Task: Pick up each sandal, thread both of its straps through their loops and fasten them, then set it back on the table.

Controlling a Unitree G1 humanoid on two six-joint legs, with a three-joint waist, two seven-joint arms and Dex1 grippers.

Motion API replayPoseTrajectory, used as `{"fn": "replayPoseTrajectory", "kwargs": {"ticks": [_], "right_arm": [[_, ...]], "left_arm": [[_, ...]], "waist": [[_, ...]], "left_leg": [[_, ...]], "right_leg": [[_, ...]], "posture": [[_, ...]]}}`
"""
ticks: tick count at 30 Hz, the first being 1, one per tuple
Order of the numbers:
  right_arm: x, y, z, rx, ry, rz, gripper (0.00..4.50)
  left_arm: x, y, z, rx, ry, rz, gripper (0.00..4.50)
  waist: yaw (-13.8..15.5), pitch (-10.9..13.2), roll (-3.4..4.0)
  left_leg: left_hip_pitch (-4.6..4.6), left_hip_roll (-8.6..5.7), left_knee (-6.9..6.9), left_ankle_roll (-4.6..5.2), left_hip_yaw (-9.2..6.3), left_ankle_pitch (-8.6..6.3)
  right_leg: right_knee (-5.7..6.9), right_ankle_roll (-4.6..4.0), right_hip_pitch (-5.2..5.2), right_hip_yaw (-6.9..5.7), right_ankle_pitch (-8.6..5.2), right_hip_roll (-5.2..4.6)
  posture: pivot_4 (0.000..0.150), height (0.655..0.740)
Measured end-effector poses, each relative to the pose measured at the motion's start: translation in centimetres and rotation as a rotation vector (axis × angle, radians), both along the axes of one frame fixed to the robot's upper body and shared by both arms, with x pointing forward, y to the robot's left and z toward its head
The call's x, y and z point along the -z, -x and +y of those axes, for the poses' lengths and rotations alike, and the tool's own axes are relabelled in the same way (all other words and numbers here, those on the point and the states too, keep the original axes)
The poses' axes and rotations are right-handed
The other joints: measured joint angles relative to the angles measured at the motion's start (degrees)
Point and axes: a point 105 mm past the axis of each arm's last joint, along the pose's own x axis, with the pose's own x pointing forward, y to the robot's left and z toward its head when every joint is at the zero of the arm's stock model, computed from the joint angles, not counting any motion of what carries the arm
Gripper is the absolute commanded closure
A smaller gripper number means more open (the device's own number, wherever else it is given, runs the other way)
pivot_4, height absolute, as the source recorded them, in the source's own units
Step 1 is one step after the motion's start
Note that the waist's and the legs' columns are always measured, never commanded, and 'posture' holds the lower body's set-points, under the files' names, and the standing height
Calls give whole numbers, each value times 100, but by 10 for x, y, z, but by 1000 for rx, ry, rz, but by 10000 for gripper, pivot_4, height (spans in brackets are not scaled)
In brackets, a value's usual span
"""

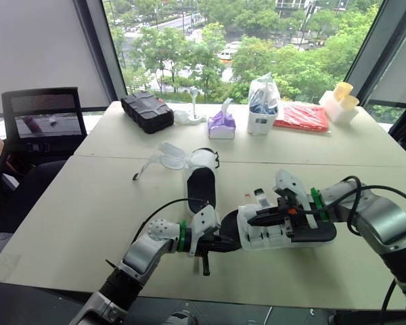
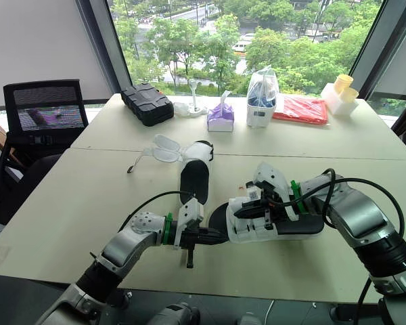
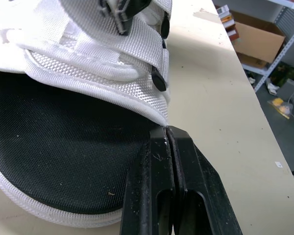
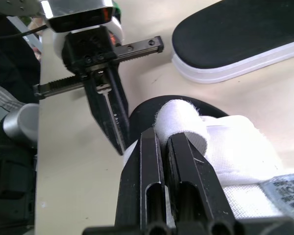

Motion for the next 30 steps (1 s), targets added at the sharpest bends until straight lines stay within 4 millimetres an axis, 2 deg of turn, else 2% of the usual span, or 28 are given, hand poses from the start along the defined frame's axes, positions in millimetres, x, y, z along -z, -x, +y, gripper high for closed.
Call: {"fn": "replayPoseTrajectory", "kwargs": {"ticks": [6, 13, 17, 20, 24, 30], "right_arm": [[1, -14, -6, 74, 10, -21, 606], [4, -24, 2, 99, -17, -45, 200], [-4, -37, 7, 142, -37, -30, 200], [-4, -43, 6, 176, -33, 13, 200], [5, -42, 8, 179, -22, 100, 200], [9, -44, 10, 188, -14, 185, 200]], "left_arm": [[0, 1, 0, 1, 1, -1, 45000], [0, 0, 1, -2, -1, -3, 45000], [0, 0, 1, -3, 0, -3, 45000], [0, 0, 1, -4, 0, -3, 45000], [0, 0, 1, -4, -1, -4, 45000], [-2, -2, 4, 3, -11, -58, 45000]], "waist": [[5, 0, 0], [-6, 0, 0], [2, -1, 1], [-3, -1, 1], [-2, -1, 1], [-19, 0, 1]], "left_leg": [[0, 0, -5, 0, 0, 1], [2, -1, -3, -2, 0, 1], [2, -2, -3, -3, 1, 5], [2, -2, -5, -3, 1, 5], [2, -2, -4, -4, 1, 5], [2, -2, -4, -8, 1, 5]], "right_leg": [[8, 1, -5, 1, 1, -1], [22, 2, -10, 3, 1, 0], [34, 2, -16, 5, 1, 0], [35, 2, -17, 5, 1, 0], [36, 2, -18, 6, 1, 0], [40, 2, -21, 6, 1, 0]], "posture": [[1500, 7400], [1500, 7400], [1500, 7400], [1500, 7400], [1500, 7400], [1500, 7400]]}}
